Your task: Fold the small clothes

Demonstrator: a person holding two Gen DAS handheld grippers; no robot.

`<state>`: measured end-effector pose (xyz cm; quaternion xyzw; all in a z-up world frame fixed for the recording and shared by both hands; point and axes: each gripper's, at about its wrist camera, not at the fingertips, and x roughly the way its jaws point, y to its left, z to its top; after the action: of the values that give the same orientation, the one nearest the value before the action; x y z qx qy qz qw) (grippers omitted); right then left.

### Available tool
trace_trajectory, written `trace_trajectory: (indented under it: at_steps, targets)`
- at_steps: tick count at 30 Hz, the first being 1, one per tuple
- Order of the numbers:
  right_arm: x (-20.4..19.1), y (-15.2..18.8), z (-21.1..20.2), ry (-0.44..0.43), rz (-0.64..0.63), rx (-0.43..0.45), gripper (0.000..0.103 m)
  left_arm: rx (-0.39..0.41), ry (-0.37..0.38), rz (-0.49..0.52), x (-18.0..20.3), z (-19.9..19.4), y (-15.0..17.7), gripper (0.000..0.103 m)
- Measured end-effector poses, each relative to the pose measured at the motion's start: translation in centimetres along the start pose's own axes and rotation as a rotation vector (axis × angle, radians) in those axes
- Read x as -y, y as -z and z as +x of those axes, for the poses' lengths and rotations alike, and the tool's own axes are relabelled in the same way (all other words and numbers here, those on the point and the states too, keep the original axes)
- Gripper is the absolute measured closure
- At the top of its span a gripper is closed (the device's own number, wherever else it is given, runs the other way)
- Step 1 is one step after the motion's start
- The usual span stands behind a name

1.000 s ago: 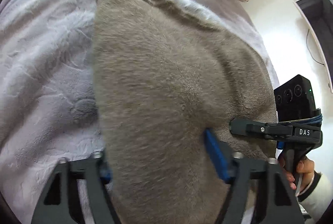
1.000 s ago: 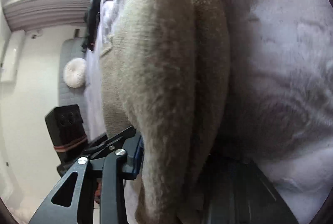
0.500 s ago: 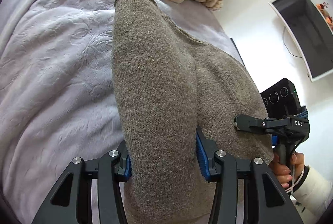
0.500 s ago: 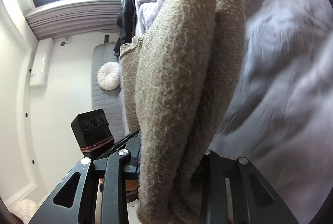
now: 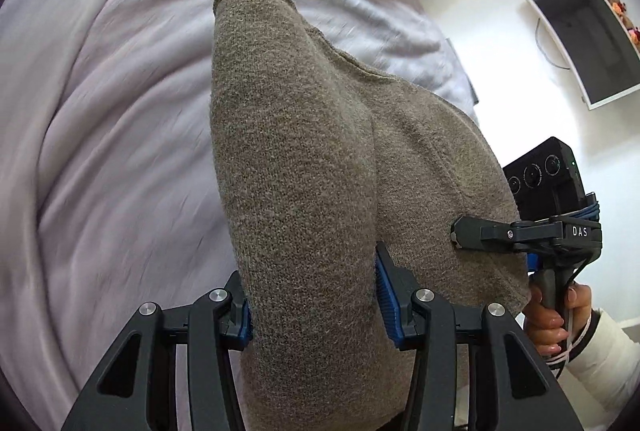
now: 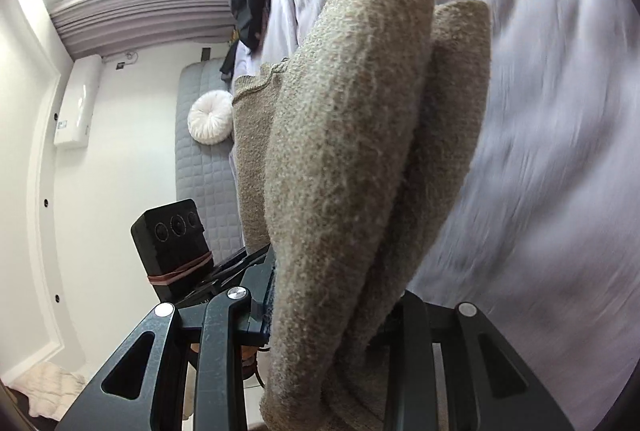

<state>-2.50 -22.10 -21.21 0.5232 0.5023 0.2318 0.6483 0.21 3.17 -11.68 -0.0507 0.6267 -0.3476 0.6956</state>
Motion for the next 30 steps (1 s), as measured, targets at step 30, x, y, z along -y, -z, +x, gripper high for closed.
trace_trajectory:
  at_steps: [30]
  targets:
    - [-1.9, 3.5, 3.2, 0.741, -0.280, -0.001, 0.082, 0.013, -0.330, -0.038, -6.1, 0.6, 7.4, 0.047]
